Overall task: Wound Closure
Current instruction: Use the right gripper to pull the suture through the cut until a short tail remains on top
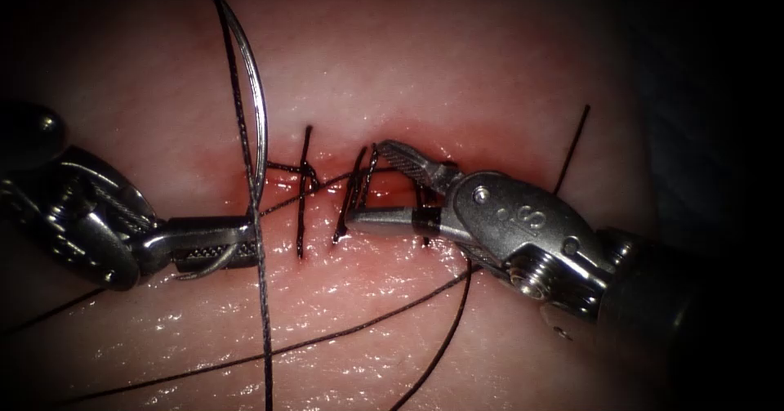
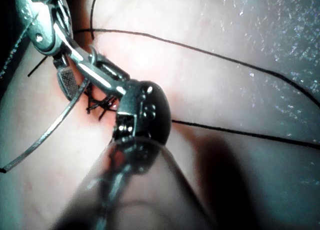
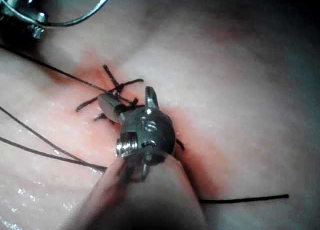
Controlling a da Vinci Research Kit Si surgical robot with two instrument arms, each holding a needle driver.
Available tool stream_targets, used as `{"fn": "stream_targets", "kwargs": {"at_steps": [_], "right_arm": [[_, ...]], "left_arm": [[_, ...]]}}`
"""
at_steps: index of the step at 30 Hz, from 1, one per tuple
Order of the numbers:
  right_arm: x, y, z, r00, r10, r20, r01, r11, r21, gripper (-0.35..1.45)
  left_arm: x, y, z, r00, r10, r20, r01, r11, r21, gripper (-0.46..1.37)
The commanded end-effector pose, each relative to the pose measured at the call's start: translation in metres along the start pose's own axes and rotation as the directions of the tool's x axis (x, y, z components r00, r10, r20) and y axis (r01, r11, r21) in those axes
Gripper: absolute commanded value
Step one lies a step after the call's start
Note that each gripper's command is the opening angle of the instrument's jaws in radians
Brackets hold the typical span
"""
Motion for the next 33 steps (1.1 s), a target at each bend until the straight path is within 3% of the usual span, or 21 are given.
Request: {"fn": "stream_targets", "kwargs": {"at_steps": [1, 13, 24, 33], "right_arm": [[0.0000, 0.0001, 0.0000, 1.000, 0.000, 0.000, 0.000, 1.000, 0.004, 1.07], [0.0003, 0.0011, -0.0006, 1.000, -0.003, -0.004, 0.003, 1.000, 0.010, 1.06], [-0.0006, 0.0033, -0.0051, 0.999, -0.033, -0.028, 0.035, 0.998, 0.054, 1.04], [-0.0015, 0.0028, -0.0088, 0.995, -0.096, -0.039, 0.099, 0.991, 0.093, 1.09]], "left_arm": [[0.0000, 0.0000, 0.0000, 1.000, 0.000, 0.000, 0.000, 1.000, -0.009, -0.35], [0.0000, 0.0000, 0.0000, 1.000, 0.000, -0.001, 0.000, 1.000, -0.009, -0.35], [0.0000, 0.0000, 0.0000, 1.000, 0.000, -0.001, 0.000, 1.000, -0.009, -0.35], [0.0000, 0.0001, 0.0000, 1.000, 0.000, -0.001, 0.000, 1.000, -0.009, -0.35]]}}
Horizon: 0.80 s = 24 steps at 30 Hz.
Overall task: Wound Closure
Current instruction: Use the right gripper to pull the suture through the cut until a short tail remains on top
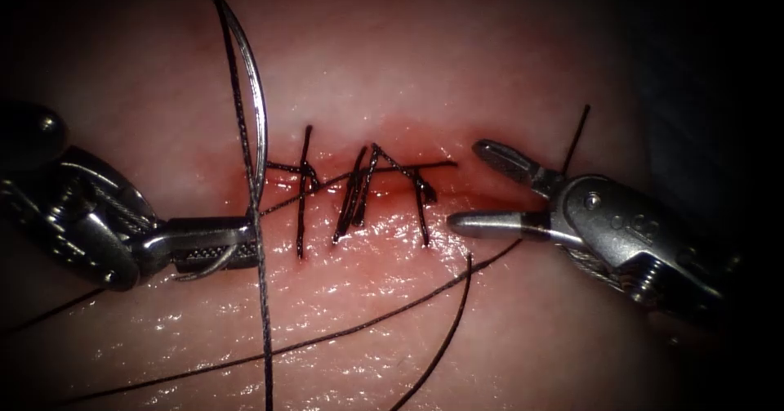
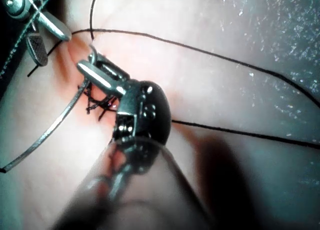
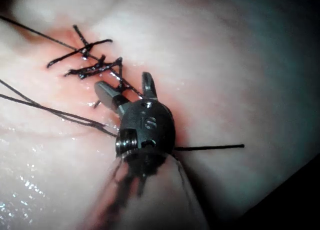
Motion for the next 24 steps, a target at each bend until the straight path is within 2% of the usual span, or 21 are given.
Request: {"fn": "stream_targets", "kwargs": {"at_steps": [1, 4, 11, 15, 24], "right_arm": [[-0.0001, -0.0001, -0.0002, 1.000, -0.010, -0.001, 0.010, 1.000, 0.009, 1.09], [-0.0001, -0.0011, -0.0011, 0.999, -0.049, -0.006, 0.049, 0.998, 0.025, 1.10], [-0.0006, -0.0029, -0.0017, 0.987, -0.158, -0.031, 0.160, 0.985, 0.061, 1.10], [-0.0013, -0.0039, -0.0015, 0.975, -0.218, -0.049, 0.221, 0.972, 0.076, 1.10], [-0.0022, -0.0044, -0.0002, 0.934, -0.348, -0.084, 0.356, 0.930, 0.096, 1.09]], "left_arm": [[0.0000, 0.0000, 0.0000, 1.000, 0.000, 0.000, 0.000, 1.000, -0.009, -0.35], [0.0000, 0.0000, 0.0000, 1.000, 0.006, 0.000, -0.006, 1.000, -0.008, -0.35], [0.0000, 0.0000, 0.0000, 1.000, 0.006, 0.000, -0.006, 1.000, -0.008, -0.35], [0.0000, 0.0000, 0.0000, 1.000, 0.006, 0.000, -0.006, 1.000, -0.008, -0.35], [0.0000, 0.0000, 0.0000, 1.000, 0.006, 0.000, -0.006, 1.000, -0.008, -0.35]]}}
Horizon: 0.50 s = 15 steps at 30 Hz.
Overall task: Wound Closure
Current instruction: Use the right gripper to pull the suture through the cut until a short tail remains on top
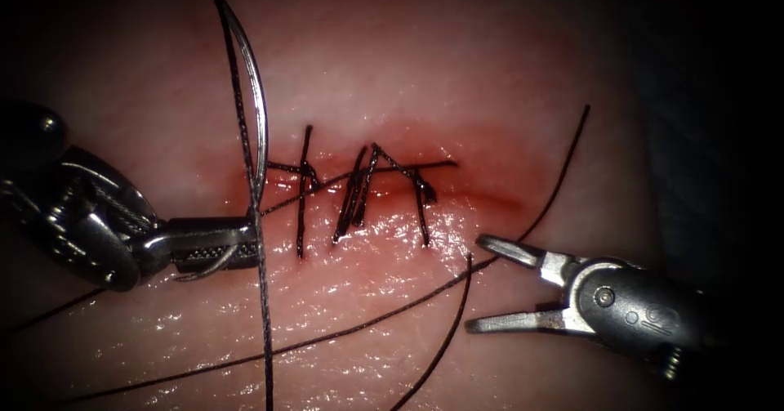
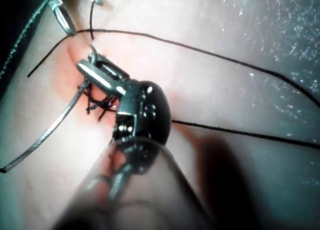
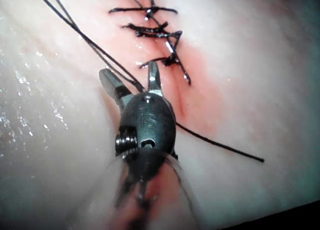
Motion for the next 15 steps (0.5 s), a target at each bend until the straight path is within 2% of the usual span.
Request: {"fn": "stream_targets", "kwargs": {"at_steps": [1, 5, 7, 8, 9, 15], "right_arm": [[0.0000, 0.0002, 0.0001, 1.000, -0.013, 0.001, 0.013, 1.000, -0.001, 1.08], [0.0001, 0.0003, 0.0003, 1.000, -0.022, 0.002, 0.022, 1.000, -0.003, 0.99], [0.0002, 0.0005, 0.0003, 1.000, -0.021, 0.002, 0.021, 1.000, -0.003, 0.68], [0.0002, 0.0005, 0.0002, 0.999, -0.040, -0.015, 0.040, 0.999, 0.021, -0.13], [0.0002, 0.0004, 0.0001, 0.998, -0.058, -0.028, 0.059, 0.998, 0.037, -0.35], [0.0003, 0.0003, 0.0000, 0.993, -0.097, -0.063, 0.102, 0.992, 0.077, -0.35]], "left_arm": [[0.0000, 0.0000, 0.0000, 1.000, -0.006, 0.000, 0.006, 1.000, -0.009, -0.35], [0.0000, 0.0000, 0.0000, 1.000, -0.006, 0.000, 0.006, 1.000, -0.009, -0.35], [0.0000, 0.0000, 0.0000, 1.000, -0.006, 0.000, 0.006, 1.000, -0.009, -0.35], [0.0000, 0.0000, 0.0000, 1.000, -0.006, 0.000, 0.006, 1.000, -0.009, -0.35], [0.0000, 0.0000, 0.0000, 1.000, -0.006, 0.000, 0.006, 1.000, -0.009, -0.35], [0.0000, 0.0000, 0.0000, 1.000, -0.012, 0.000, 0.012, 1.000, -0.010, -0.35]]}}
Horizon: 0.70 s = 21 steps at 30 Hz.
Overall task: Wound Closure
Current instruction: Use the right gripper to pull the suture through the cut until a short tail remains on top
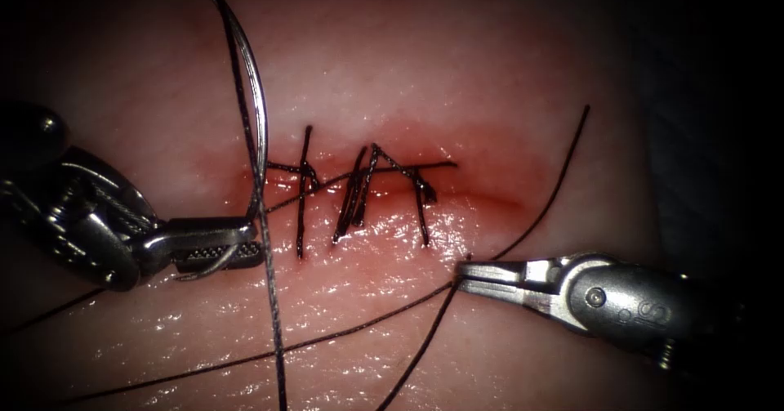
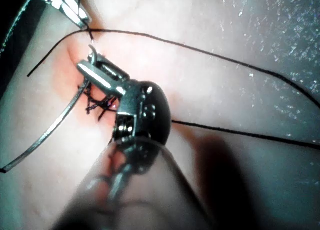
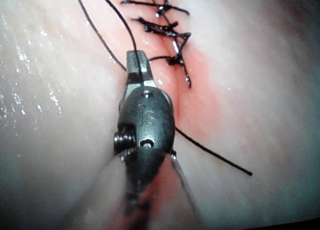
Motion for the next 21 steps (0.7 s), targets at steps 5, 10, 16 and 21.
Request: {"fn": "stream_targets", "kwargs": {"at_steps": [5, 10, 16, 21], "right_arm": [[0.0002, -0.0004, 0.0000, 1.000, -0.014, -0.006, 0.014, 1.000, 0.018, -0.35], [0.0010, -0.0015, 0.0000, 1.000, -0.017, 0.011, 0.017, 0.999, 0.049, -0.35], [0.0028, -0.0044, 0.0005, 0.999, -0.032, 0.009, 0.030, 0.990, 0.141, -0.35], [0.0048, -0.0068, 0.0017, 0.999, -0.042, -0.015, 0.044, 0.983, 0.179, -0.35]], "left_arm": [[0.0000, 0.0000, 0.0000, 1.000, -0.001, 0.000, 0.001, 1.000, -0.009, -0.35], [-0.0001, 0.0000, 0.0000, 1.000, -0.001, 0.000, 0.001, 1.000, -0.009, -0.35], [-0.0001, 0.0000, 0.0000, 1.000, -0.007, -0.003, 0.007, 1.000, -0.011, -0.35], [-0.0001, 0.0000, 0.0000, 1.000, -0.007, -0.003, 0.007, 1.000, -0.011, -0.35]]}}
